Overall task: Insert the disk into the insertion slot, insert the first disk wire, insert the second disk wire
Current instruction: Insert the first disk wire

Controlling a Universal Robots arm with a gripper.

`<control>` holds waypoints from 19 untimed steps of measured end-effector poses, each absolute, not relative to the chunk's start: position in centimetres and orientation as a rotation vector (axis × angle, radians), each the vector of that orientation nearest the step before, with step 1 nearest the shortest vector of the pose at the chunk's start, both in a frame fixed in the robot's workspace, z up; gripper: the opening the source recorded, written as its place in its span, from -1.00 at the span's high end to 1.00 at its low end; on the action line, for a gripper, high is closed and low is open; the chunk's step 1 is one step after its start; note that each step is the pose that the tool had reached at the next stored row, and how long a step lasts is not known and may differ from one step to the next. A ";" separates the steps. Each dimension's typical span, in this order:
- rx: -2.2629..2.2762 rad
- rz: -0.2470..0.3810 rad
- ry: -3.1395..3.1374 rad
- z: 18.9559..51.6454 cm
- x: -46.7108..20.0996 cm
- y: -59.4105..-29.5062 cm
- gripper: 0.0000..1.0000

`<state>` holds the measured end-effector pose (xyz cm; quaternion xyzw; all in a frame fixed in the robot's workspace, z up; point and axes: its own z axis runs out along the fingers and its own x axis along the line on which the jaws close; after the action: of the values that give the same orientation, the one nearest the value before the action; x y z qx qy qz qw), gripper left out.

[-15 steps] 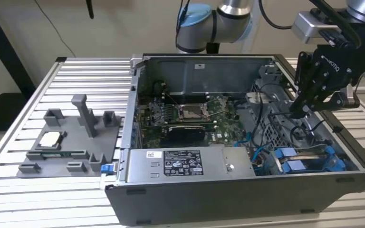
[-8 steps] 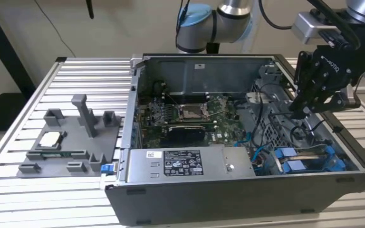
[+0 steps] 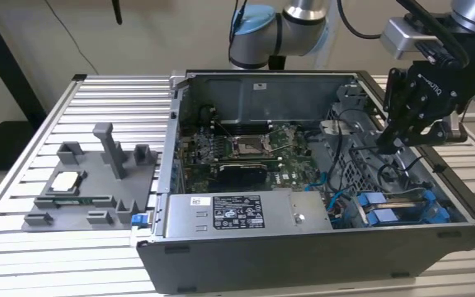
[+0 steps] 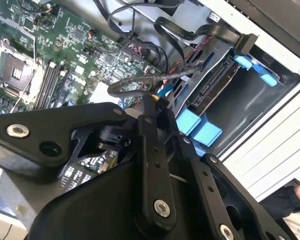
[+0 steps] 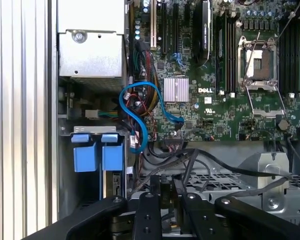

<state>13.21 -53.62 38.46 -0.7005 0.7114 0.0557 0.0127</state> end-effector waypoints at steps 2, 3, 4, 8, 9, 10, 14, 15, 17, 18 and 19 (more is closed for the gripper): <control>-2.183 0.174 2.217 38.5 13.2 -53.6 0.62; -2.184 0.173 2.217 38.4 13.2 -53.6 0.62; -2.185 0.170 2.218 38.4 13.2 -53.6 0.62; -2.196 0.152 2.226 38.4 13.2 -53.7 0.62; -2.199 0.147 2.228 38.4 13.2 -53.7 0.62; -2.202 0.142 2.230 38.4 13.2 -53.7 0.62; -2.213 0.119 2.242 38.4 13.2 -54.0 0.62; -2.216 0.112 2.245 38.4 13.2 -54.1 0.62; -2.224 0.093 2.254 38.3 13.2 -54.3 0.62; -2.228 0.083 2.259 38.3 13.2 -54.3 0.62; -2.233 0.073 2.264 38.3 13.2 -54.4 0.62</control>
<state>13.21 -54.37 38.28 -0.7019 0.7116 0.0230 -0.0194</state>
